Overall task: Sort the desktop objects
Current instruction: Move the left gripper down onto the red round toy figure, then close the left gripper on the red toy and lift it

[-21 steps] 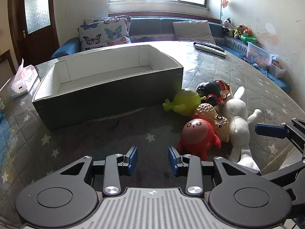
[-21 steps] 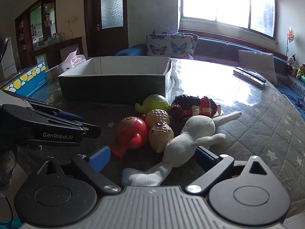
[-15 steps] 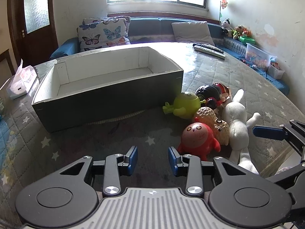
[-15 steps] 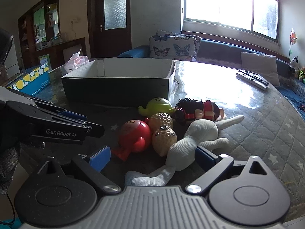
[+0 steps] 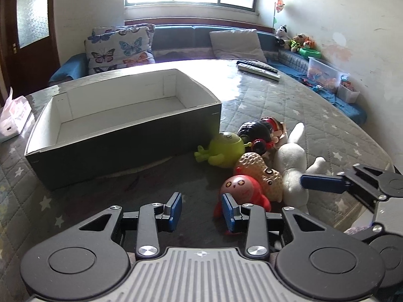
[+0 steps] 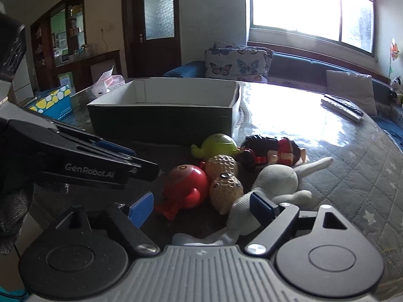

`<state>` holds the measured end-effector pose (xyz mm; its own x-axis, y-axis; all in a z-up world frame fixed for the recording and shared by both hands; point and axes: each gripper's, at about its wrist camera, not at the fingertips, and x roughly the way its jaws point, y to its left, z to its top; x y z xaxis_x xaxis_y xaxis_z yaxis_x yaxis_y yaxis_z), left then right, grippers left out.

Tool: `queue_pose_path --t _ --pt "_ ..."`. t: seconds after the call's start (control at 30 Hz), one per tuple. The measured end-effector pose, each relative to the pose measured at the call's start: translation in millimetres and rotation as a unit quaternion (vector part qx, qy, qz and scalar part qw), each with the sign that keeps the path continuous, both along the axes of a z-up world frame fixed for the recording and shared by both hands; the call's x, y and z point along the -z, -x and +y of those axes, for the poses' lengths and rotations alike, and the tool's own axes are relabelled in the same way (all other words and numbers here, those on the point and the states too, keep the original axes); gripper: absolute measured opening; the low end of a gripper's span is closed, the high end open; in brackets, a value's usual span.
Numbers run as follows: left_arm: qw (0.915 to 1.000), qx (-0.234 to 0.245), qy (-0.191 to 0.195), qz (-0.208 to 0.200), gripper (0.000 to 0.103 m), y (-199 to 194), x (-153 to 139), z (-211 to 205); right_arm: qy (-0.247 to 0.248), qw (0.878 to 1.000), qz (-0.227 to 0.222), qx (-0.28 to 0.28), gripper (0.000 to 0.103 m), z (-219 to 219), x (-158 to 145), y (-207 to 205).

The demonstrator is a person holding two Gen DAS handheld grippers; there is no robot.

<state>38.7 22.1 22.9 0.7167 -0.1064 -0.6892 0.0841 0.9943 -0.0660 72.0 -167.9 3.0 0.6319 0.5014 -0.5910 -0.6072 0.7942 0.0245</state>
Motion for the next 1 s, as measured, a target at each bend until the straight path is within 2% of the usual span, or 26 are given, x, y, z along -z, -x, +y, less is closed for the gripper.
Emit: queue_pose_path --t 0.33,0.6,1.0 --pt "0.9982 0.048 0.028 0.021 0.038 -8 -3 -4 0.005 0.999 0.013 -0.042 0.07 17 4 4" --pt "0.9964 0.064 0.041 0.038 0.038 -20 1 -3 0.021 0.998 0.022 -0.053 0.068 29 12 -1" --pt "0.9901 0.079 0.097 0.063 0.039 -35 6 11 0.026 0.998 0.035 -0.043 0.064 35 18 -12"
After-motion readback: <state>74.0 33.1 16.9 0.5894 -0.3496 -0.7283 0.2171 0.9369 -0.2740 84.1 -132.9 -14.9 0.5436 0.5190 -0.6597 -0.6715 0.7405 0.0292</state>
